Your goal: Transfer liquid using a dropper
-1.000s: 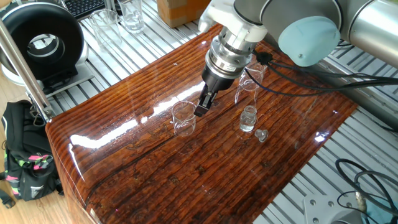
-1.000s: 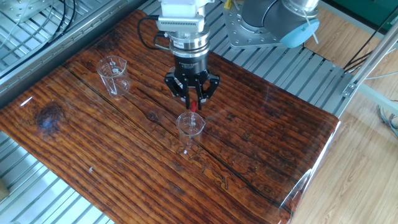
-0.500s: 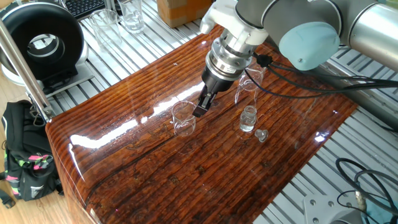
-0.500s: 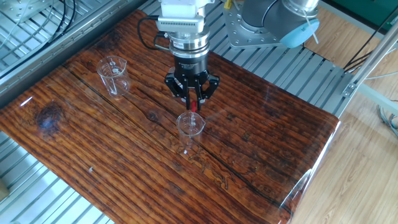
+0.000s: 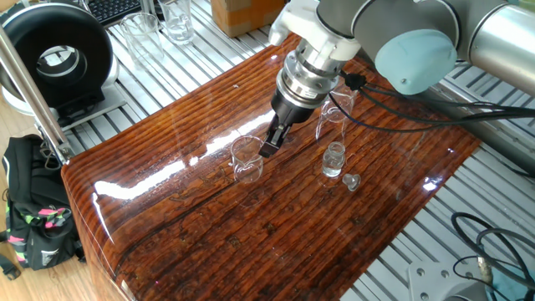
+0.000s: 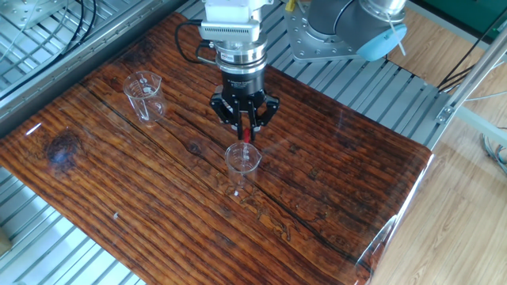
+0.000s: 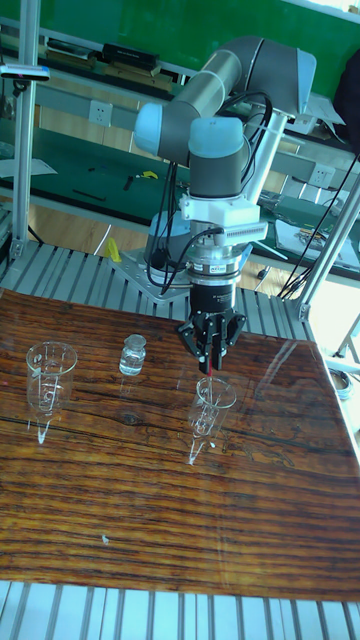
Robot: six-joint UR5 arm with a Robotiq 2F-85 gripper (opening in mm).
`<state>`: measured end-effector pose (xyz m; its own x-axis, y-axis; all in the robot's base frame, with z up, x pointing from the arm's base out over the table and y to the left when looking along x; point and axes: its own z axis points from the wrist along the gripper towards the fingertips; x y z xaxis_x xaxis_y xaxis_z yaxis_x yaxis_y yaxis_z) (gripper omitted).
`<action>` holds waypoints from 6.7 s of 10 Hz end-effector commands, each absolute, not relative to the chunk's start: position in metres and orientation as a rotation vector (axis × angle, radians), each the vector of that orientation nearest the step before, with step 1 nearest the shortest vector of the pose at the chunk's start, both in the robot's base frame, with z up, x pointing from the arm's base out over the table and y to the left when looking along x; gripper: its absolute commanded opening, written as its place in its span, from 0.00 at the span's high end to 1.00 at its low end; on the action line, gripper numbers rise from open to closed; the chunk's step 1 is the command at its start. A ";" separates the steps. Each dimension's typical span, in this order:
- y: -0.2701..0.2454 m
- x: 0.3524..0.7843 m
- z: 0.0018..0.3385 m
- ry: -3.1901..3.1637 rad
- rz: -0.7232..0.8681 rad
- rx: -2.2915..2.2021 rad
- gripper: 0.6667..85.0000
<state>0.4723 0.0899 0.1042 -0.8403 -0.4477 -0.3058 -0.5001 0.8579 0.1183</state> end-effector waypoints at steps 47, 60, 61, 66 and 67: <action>0.095 0.473 0.155 2.915 0.273 -0.722 0.98; 0.102 0.480 0.164 2.995 0.184 -0.690 0.98; 0.103 0.481 0.164 2.995 0.186 -0.688 0.98; 0.104 0.483 0.161 2.998 0.194 -0.684 0.98; 0.104 0.483 0.161 2.996 0.193 -0.683 0.98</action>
